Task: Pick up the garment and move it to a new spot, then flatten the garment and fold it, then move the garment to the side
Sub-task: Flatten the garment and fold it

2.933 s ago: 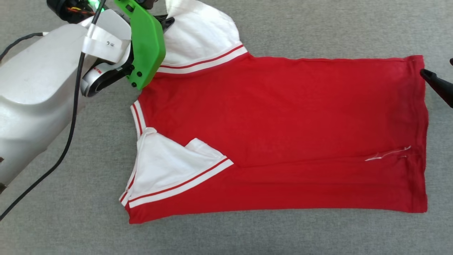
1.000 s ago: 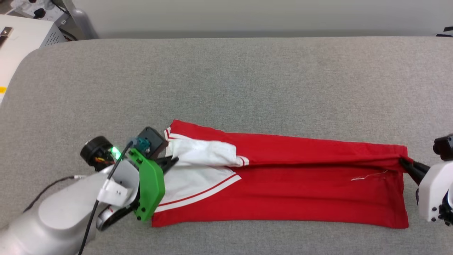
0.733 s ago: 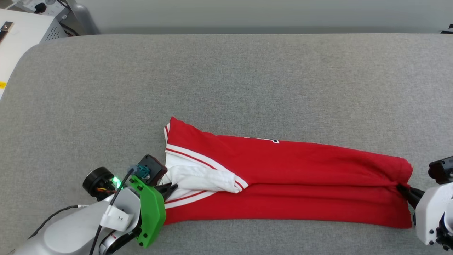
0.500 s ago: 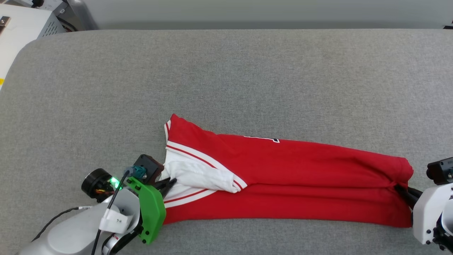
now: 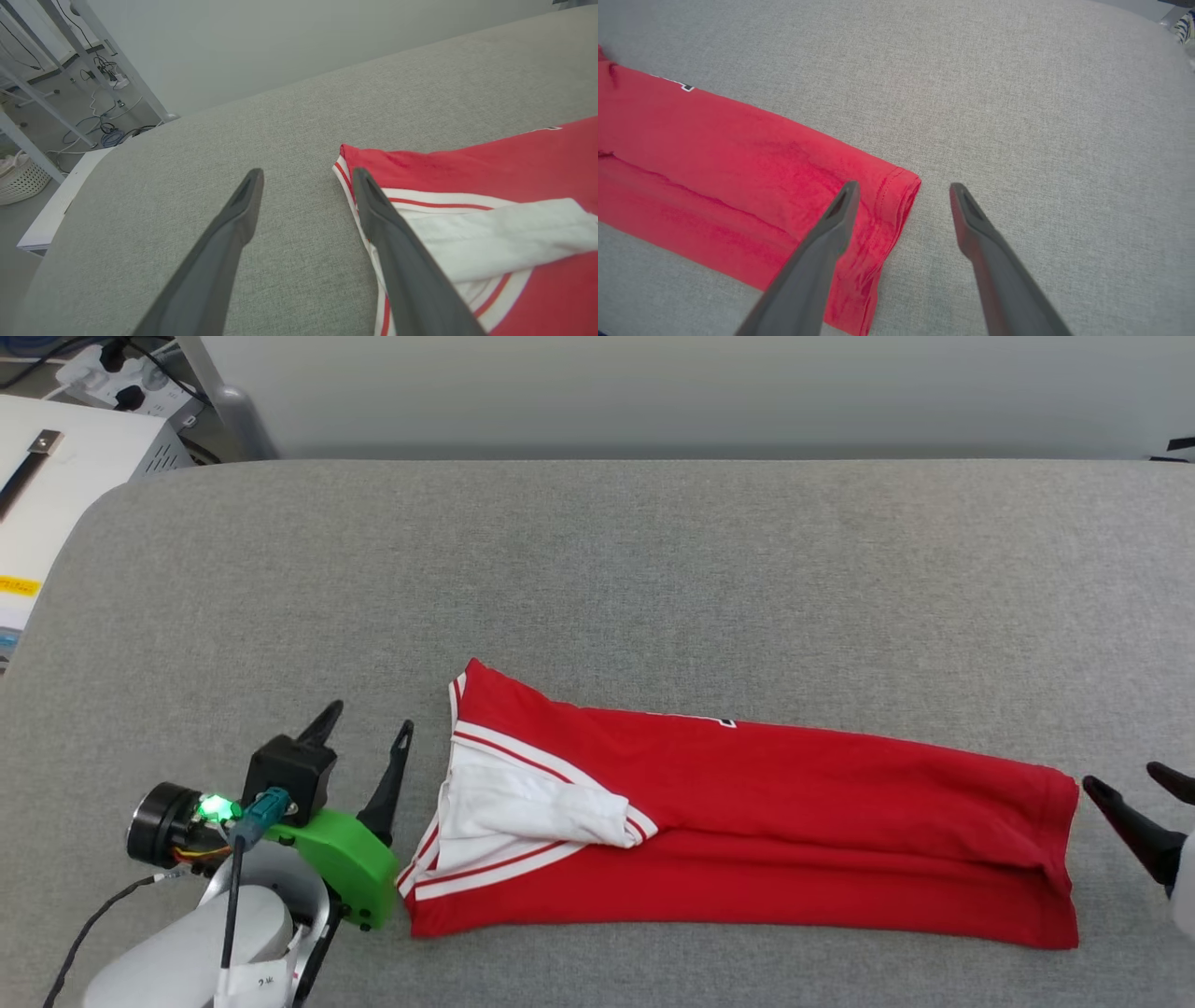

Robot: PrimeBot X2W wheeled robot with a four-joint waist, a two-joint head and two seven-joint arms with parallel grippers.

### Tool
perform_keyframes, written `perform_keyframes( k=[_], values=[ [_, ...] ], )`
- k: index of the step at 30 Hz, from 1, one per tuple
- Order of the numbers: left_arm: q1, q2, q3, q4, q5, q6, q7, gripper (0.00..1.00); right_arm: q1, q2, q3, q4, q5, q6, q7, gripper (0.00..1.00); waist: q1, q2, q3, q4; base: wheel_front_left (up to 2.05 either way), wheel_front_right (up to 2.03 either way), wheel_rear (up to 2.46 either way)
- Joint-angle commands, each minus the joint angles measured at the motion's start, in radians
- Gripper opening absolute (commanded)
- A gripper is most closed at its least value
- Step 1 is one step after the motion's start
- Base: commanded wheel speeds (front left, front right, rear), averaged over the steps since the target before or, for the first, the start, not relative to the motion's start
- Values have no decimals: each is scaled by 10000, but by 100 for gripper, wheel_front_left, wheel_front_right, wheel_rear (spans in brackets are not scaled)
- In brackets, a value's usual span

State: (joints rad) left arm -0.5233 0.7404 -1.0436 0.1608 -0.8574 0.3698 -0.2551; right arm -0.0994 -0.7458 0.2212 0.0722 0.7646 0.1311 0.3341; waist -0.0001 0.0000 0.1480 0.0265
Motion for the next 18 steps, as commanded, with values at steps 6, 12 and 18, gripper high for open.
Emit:
perform_keyframes(
  k=[6, 12, 18],
  values=[
    [1236, -251, 1931, -1224, 1461, 992, -62, 100, 403, -307, -793, -121, 914, -4, 1396, 100, 1, 0, 90, 292, 0, 0, 0],
    [2376, -1012, 3656, -1968, 3126, 1212, -64, 100, 463, -47, -1326, 234, 1321, -4, 2327, 100, 1, 0, 396, 580, 0, 0, 0],
    [3296, -1928, 4997, -2260, 4247, 964, -65, 100, 425, 354, -1343, 506, 1262, -4, 2553, 100, 1, 0, 695, 875, 0, 0, 0]
  ],
)
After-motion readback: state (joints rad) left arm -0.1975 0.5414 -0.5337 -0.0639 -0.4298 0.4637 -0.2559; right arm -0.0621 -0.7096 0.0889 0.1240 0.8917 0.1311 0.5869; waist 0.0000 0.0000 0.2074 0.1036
